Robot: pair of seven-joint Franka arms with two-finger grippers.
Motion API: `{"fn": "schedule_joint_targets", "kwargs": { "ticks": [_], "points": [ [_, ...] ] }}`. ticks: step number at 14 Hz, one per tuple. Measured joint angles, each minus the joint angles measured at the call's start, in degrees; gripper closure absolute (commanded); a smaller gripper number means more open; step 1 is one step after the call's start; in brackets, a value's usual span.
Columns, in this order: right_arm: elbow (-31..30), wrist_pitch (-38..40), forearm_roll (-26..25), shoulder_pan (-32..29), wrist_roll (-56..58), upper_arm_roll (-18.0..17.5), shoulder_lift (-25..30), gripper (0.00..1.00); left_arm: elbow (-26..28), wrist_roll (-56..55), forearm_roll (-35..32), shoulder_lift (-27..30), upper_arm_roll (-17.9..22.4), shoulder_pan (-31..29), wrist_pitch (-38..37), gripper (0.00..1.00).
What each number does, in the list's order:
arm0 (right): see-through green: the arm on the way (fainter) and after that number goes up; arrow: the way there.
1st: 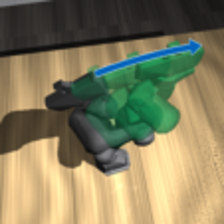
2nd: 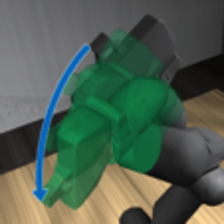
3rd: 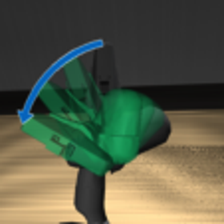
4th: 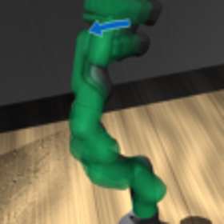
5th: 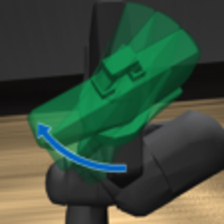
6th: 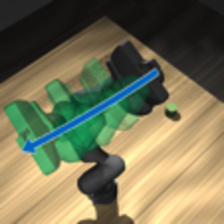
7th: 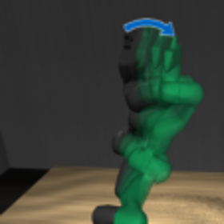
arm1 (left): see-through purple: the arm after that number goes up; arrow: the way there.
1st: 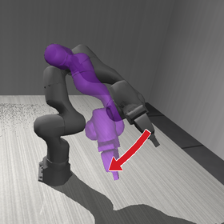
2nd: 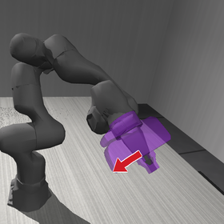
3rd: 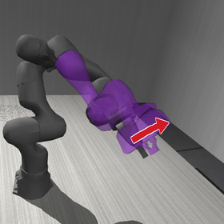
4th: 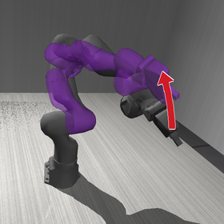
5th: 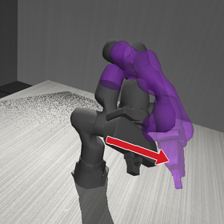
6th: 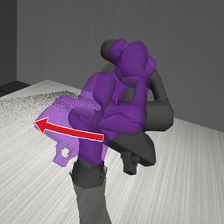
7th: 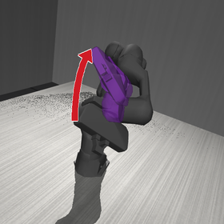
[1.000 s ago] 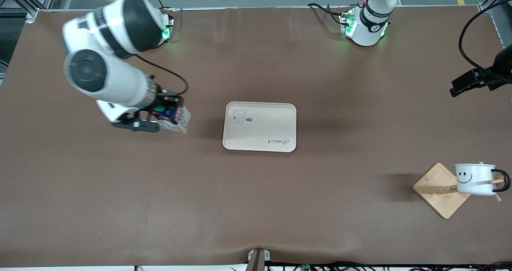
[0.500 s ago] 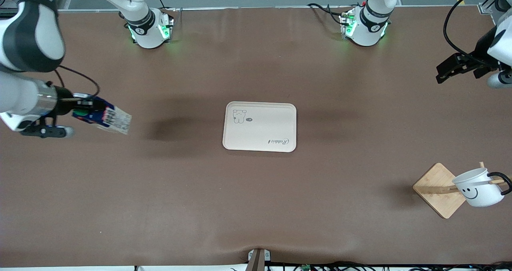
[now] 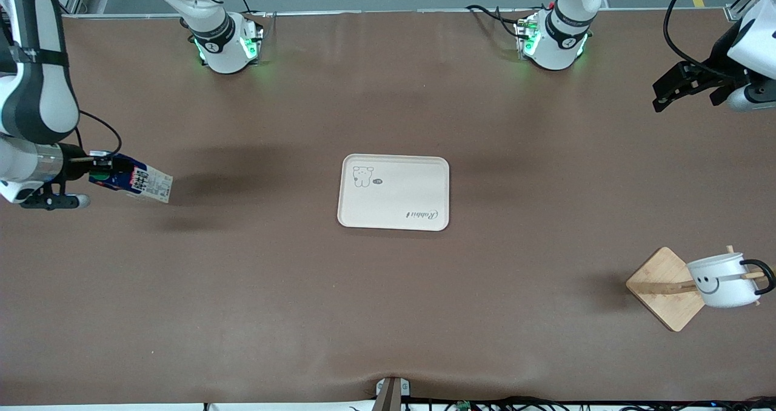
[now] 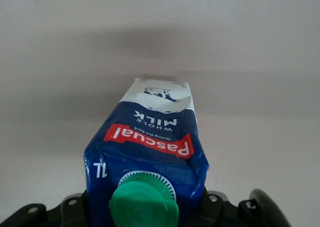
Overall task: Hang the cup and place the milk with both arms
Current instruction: 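Lower the milk carton onto the table and open the right gripper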
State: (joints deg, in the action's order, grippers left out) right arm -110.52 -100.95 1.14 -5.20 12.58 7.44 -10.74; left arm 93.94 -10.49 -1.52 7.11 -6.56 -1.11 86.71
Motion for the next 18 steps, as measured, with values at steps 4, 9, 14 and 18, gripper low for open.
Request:
{"fn": "schedule_joint_targets", "kwargs": {
  "ticks": [4,9,14,18],
  "points": [
    [-2.47,-1.78,-0.19,0.10,0.20,-0.43,0.04,1.00,0.67,2.67,0.32,-0.03,0.02,0.08,0.48,0.00],
    [-5.46,-4.66,-0.24,-0.11,0.23,-0.20,0.07,1.00,0.75,5.01,0.33,-0.03,0.18,0.06,-0.03,0.00],
    [-8.28,-7.40,-0.25,-0.11,0.23,-0.19,0.07,0.90,0.66,2.39,0.34,0.15,0.24,0.08,-0.85,0.00],
    [-8.86,-7.66,-0.25,-0.11,0.26,-0.19,0.08,0.54,0.61,0.95,0.40,0.32,-0.09,0.27,-1.62,0.00]
  ]
}}
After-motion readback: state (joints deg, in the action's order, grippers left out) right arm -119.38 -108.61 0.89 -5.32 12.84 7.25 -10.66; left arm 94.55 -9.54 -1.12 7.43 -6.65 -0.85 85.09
